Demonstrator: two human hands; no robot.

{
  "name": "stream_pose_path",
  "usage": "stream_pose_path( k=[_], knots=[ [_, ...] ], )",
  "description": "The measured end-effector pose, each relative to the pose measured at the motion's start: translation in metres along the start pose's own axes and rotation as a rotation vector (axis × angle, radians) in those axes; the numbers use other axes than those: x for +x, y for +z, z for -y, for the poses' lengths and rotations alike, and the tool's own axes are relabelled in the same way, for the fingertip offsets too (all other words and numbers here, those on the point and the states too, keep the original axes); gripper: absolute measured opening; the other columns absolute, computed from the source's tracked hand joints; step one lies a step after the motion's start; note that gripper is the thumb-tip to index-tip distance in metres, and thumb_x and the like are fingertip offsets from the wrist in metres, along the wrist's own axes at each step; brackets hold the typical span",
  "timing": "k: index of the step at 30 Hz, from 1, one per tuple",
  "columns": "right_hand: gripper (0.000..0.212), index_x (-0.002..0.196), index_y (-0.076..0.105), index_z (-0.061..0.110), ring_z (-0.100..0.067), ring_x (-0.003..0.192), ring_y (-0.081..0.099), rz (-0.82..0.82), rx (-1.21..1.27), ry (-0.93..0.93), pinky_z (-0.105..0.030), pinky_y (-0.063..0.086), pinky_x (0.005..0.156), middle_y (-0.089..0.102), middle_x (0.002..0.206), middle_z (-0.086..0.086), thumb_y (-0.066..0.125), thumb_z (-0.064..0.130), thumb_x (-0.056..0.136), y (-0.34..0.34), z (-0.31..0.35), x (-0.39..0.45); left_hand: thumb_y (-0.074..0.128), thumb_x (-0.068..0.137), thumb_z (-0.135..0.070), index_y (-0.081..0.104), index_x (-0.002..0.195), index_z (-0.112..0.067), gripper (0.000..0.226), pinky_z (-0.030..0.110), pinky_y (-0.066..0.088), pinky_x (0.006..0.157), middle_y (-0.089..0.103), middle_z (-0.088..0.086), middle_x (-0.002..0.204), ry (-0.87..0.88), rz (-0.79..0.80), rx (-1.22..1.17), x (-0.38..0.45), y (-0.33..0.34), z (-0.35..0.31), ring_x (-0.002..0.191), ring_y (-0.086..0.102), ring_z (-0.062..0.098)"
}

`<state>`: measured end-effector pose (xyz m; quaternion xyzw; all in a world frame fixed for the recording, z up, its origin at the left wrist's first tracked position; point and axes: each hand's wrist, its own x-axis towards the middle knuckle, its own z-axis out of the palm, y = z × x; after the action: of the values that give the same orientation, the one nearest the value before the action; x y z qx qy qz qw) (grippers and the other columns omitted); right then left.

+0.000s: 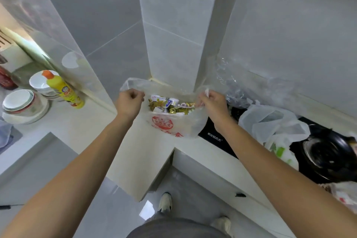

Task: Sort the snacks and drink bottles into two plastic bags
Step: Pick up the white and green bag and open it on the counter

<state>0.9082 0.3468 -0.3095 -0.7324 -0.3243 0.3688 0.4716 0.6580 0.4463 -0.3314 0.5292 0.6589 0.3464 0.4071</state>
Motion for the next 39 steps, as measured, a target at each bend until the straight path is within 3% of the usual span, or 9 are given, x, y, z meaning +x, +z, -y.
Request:
stream_pose_path(
  k=[4,6,12,18,20,23,26,34,39],
  knots=[
    [0.028,0.089,0.061,-0.013,-0.005,0.058,0.056,-0.02,0.019,-0.029,-0.008,0.04,0.058,0.066,0.062,0.001,0.06,0.014,0.098,-0.006,0.014,-0.002,0.074,0.085,-0.033,0.056,0.121,-0.011,0.046,0.039,0.04,0.101,0.051,0.013,0.124,0.09,-0.233,0.13,0.014,-0.002,-0.008,0.117,0.045,0.031],
    [0.03,0.096,0.06,-0.016,0.0,0.057,0.057,-0.028,0.033,-0.037,-0.004,0.041,0.059,0.067,0.064,-0.001,0.059,0.014,0.099,-0.009,0.018,-0.003,0.08,0.082,-0.034,0.047,0.138,-0.009,0.069,0.041,0.035,0.111,0.043,0.019,0.14,-0.022,-0.177,0.166,0.027,-0.004,-0.005,0.134,0.036,0.036],
    [0.032,0.098,0.059,-0.017,-0.007,0.064,0.059,-0.039,0.062,-0.029,-0.006,0.042,0.061,0.066,0.07,-0.008,0.06,0.015,0.098,-0.013,0.023,-0.007,0.079,0.086,-0.019,0.051,0.12,-0.014,0.044,0.034,0.047,0.081,0.058,0.002,0.091,-0.104,0.064,-0.054,0.04,0.005,-0.002,0.093,0.06,0.027],
    [0.027,0.094,0.064,-0.014,-0.011,0.069,0.062,-0.046,0.054,-0.035,-0.003,0.042,0.061,0.066,0.061,0.0,0.06,0.011,0.098,-0.014,0.028,-0.014,0.088,0.075,-0.043,0.034,0.146,-0.007,0.095,0.051,0.045,0.106,0.037,0.02,0.148,-0.248,-0.068,0.113,0.051,0.014,-0.011,0.13,0.048,0.039],
    [0.026,0.093,0.065,-0.013,-0.016,0.074,0.063,-0.036,0.057,-0.034,-0.003,0.043,0.063,0.064,0.056,0.005,0.061,0.011,0.098,-0.015,0.028,-0.015,0.084,0.081,-0.033,0.043,0.138,-0.004,0.076,0.045,0.05,0.098,0.049,0.018,0.137,-0.266,-0.058,-0.012,0.056,0.014,-0.014,0.116,0.055,0.035],
    [0.027,0.091,0.063,-0.013,-0.019,0.077,0.063,-0.016,0.064,-0.036,-0.011,0.045,0.068,0.063,0.056,0.007,0.06,0.013,0.098,-0.019,0.03,-0.016,0.067,0.091,-0.016,0.06,0.081,-0.006,0.016,0.032,0.045,0.067,0.06,0.011,0.079,-0.173,-0.02,-0.217,0.059,0.014,-0.02,0.074,0.054,0.025],
    [0.027,0.076,0.06,-0.003,-0.012,0.072,0.064,-0.017,0.109,-0.04,-0.016,0.047,0.069,0.065,0.067,-0.001,0.059,0.011,0.099,-0.024,0.039,-0.018,0.06,0.099,-0.02,0.051,0.065,-0.013,0.036,0.025,0.041,0.055,0.051,0.006,0.06,-0.06,0.05,-0.313,0.048,0.014,-0.04,0.049,0.046,0.016],
    [0.018,0.088,0.06,0.004,-0.02,0.063,0.064,-0.026,0.237,-0.191,-0.03,0.06,0.07,0.055,0.067,-0.005,0.055,0.01,0.104,-0.044,0.1,-0.023,0.046,0.109,-0.033,0.043,0.068,-0.019,0.043,0.023,0.031,0.043,0.041,0.002,0.053,0.288,0.228,-0.375,-0.005,0.017,-0.129,0.042,0.037,0.011],
    [0.022,0.083,0.058,0.007,-0.026,0.064,0.062,-0.073,0.305,-0.325,-0.053,0.061,0.081,0.055,0.07,-0.01,0.054,0.01,0.105,-0.085,0.151,-0.035,0.047,0.108,-0.033,0.041,0.067,-0.02,0.044,0.025,0.03,0.041,0.04,-0.01,0.045,0.452,0.346,-0.451,-0.041,0.028,-0.213,0.04,0.035,0.01]
  ],
)
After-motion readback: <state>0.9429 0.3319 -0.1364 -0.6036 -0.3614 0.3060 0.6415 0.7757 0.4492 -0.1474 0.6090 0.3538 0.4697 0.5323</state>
